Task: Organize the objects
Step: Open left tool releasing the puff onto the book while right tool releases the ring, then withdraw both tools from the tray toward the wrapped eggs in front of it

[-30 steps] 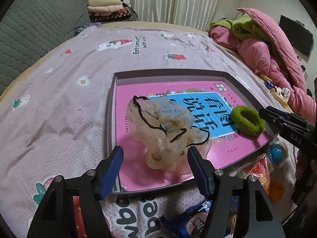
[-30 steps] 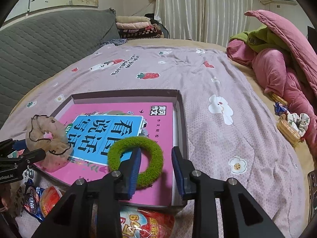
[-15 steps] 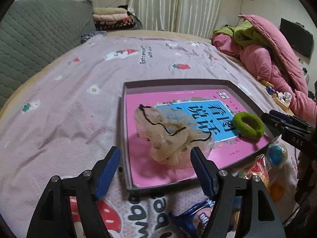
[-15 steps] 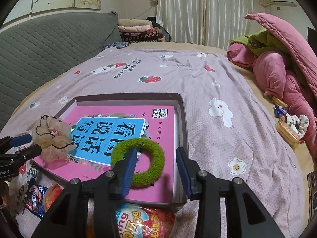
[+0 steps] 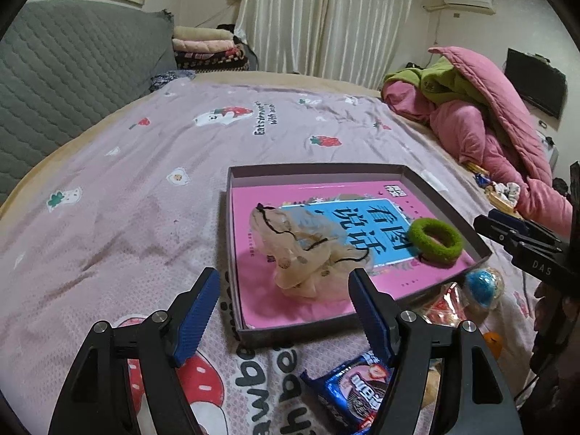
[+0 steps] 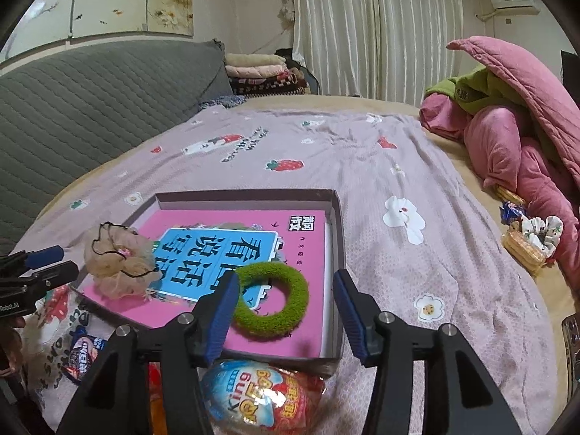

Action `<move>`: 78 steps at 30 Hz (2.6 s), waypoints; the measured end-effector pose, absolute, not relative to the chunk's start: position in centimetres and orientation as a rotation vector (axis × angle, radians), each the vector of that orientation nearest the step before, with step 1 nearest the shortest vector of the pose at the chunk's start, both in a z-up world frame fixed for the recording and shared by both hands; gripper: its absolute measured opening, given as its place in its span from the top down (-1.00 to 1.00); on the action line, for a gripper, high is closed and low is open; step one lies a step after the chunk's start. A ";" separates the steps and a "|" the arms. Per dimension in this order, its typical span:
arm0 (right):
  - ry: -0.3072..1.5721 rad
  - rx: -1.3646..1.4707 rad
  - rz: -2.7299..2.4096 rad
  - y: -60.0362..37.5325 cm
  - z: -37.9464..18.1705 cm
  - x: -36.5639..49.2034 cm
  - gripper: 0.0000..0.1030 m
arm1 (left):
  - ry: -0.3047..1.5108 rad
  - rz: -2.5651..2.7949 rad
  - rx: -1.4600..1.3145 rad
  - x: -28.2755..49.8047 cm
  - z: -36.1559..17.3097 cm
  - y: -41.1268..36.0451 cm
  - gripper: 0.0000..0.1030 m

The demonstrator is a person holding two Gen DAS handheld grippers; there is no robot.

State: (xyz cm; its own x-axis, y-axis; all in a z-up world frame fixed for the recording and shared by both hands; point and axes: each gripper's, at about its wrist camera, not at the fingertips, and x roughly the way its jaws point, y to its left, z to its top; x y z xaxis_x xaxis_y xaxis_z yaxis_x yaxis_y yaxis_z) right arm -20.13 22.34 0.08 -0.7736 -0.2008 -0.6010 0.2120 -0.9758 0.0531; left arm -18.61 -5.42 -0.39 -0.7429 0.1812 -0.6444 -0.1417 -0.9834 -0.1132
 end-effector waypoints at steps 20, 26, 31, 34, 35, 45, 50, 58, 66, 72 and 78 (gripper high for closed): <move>0.108 0.769 -2.726 21.2 1.7 -15.6 -0.08 | -0.051 2.729 -0.994 -16.0 -0.8 -3.9 -0.45; 0.100 0.772 -2.695 21.1 1.6 -14.8 -0.10 | -0.023 2.687 -0.954 -15.2 -0.6 -2.8 -0.45; 0.108 0.750 -2.682 21.1 1.7 -14.1 -0.22 | 0.009 2.672 -0.932 -14.8 -0.4 -1.8 -0.45; 0.135 0.746 -2.689 21.1 1.6 -13.8 -0.22 | 0.016 2.665 -0.928 -14.7 -0.5 -1.5 -0.45; 0.139 0.747 -2.691 21.2 1.6 -13.7 -0.23 | 0.017 2.661 -0.928 -14.7 -0.5 -1.5 -0.45; 0.158 0.797 -2.689 21.8 1.0 -13.9 -0.26 | 0.026 2.628 -0.916 -14.4 -0.5 -0.7 -0.45; 0.177 0.800 -2.683 21.9 0.9 -13.6 -0.26 | 0.048 2.611 -0.905 -14.1 -0.6 -0.3 -0.45; 0.197 0.829 -2.671 22.2 0.2 -13.5 -0.26 | 0.087 2.578 -0.899 -13.7 -0.9 1.0 -0.45; 0.231 0.859 -2.643 22.3 -0.4 -13.5 -0.26 | 0.095 2.534 -0.917 -13.8 -1.5 1.8 -0.45; 0.235 0.869 -2.626 22.6 -0.8 -13.2 -0.27 | 0.121 2.516 -0.925 -13.8 -2.0 2.5 -0.45; 0.249 0.877 -2.610 22.8 -1.0 -12.9 -0.34 | 0.142 2.498 -0.932 -13.7 -2.3 3.0 -0.45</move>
